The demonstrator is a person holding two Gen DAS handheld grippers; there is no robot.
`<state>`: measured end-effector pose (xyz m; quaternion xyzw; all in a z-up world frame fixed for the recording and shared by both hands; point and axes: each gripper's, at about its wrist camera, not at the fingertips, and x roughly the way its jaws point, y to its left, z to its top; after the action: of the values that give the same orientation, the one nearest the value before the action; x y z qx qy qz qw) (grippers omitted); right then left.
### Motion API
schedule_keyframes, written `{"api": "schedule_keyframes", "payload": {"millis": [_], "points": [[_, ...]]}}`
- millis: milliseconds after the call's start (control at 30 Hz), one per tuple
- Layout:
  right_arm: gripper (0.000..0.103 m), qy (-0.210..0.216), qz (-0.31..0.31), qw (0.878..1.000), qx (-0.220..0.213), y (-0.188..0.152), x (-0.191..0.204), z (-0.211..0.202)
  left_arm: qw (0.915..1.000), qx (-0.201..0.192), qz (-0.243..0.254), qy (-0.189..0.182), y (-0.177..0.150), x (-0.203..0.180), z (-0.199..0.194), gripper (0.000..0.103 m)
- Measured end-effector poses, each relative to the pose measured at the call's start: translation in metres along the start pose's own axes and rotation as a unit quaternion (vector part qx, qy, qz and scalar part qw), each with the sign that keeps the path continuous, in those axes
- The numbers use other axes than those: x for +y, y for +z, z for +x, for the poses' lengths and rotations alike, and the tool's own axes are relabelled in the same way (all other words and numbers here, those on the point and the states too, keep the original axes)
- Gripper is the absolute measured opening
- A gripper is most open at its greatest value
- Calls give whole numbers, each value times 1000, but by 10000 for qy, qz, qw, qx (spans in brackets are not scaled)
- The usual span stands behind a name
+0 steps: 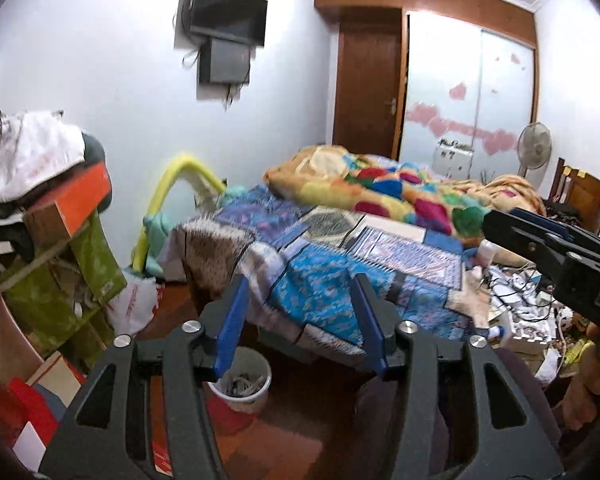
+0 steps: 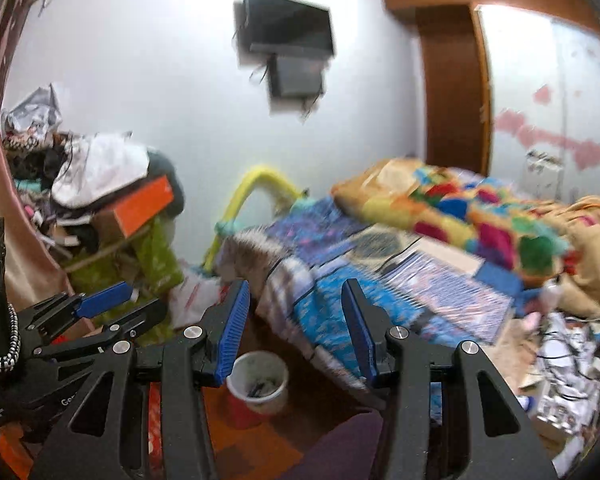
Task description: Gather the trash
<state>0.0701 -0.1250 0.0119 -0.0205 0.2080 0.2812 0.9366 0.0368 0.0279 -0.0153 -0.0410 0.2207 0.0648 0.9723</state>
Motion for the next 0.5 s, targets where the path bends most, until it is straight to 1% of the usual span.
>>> {"api": "schedule_keyframes", "payload": {"millis": [33,67,100,167,200,233,267,300,333,433,500], "points": [[49,-84,5,9999,-107,-1,2,-10,10000,-78,-8,-37,-1,-1,-9,68],[53,-184,0,9996,-196,-2,3,-19,9998,-163,-23,-87,0,-3,-16,76],[59,-365,-26,9989,-306,-5,7,-30,9996,-258,-42,-136,0,-5,-27,83],[63,-717,-39,9964,-445,-9,11,-42,9992,-368,-52,-171,-1,-7,-40,90],[71,-830,-19,9954,-481,-11,12,-48,9989,-425,-52,-179,-2,-8,-45,90],[82,-849,-9,9952,-477,-12,11,-52,9987,-472,-48,-199,-2,-8,-49,90],[87,-882,28,9950,-462,-13,11,-57,9985,-492,-46,-222,-3,-8,-51,92],[96,-955,87,9943,-476,-13,11,-60,9984,-499,-36,-273,-3,-8,-53,95],[103,-1008,118,9935,-508,-15,11,-65,9982,-506,-26,-312,-4,-9,-55,96],[103,-1158,216,9910,-643,-18,10,-73,9980,-500,23,-398,-5,-10,-59,96],[103,-1170,214,9912,-579,-17,11,-72,9978,-520,72,-400,-6,-12,-62,96]]}}
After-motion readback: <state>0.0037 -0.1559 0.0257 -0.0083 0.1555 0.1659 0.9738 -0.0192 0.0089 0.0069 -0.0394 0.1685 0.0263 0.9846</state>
